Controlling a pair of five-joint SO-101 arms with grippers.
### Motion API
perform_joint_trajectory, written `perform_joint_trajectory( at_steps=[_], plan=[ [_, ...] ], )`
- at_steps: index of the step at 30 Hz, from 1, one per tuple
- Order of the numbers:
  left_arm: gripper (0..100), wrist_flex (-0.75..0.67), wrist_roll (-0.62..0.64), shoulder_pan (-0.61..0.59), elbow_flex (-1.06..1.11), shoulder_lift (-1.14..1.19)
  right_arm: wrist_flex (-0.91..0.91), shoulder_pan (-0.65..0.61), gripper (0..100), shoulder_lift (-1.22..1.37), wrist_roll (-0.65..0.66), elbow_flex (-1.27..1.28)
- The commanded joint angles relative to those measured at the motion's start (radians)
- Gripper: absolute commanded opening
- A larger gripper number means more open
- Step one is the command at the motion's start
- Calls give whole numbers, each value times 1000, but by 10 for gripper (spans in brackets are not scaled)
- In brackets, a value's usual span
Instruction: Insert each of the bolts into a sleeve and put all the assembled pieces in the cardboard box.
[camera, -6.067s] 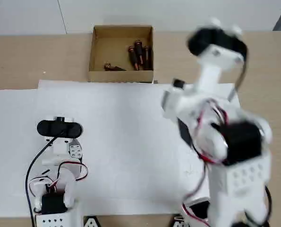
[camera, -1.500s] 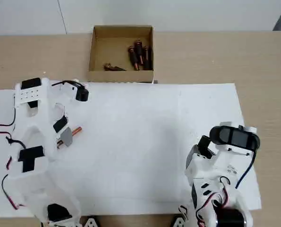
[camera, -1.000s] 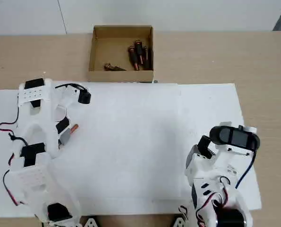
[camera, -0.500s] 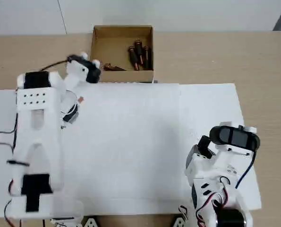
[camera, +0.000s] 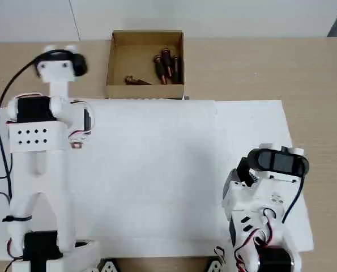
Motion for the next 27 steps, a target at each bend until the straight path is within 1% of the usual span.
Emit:
perform_joint_trajectory(
  at_steps=[1, 3, 5, 7, 10, 12, 14, 18, 23, 25, 27],
  plan=[
    [5, 0, 417, 0, 50, -49, -25, -1, 3, -8, 11, -5],
    [6, -5, 582, 5, 107, -49, -25, -1, 3, -8, 11, -5],
    [6, -6, 710, 6, 151, -48, -25, -1, 3, -8, 17, -5],
    [6, -15, 822, 3, 179, -48, -25, -1, 3, -8, 17, -5],
    [6, -69, 973, 2, 231, -48, -25, -1, 3, -8, 17, -5],
    [6, -112, 1039, 0, 282, -48, -25, -1, 3, -8, 17, -5],
    [6, -158, 1059, 0, 334, -48, -25, -1, 3, -8, 17, -5],
    [7, -244, 1059, 0, 420, -49, -22, -1, 3, -8, 17, -5],
    [17, -261, 1059, 0, 429, -49, -22, -1, 3, -8, 17, -5],
    [66, -261, 1059, 0, 429, -49, -22, -1, 3, -8, 17, -5],
    [141, -256, 1059, 2, 429, -49, -22, -1, 3, -8, 17, -5]
  ],
)
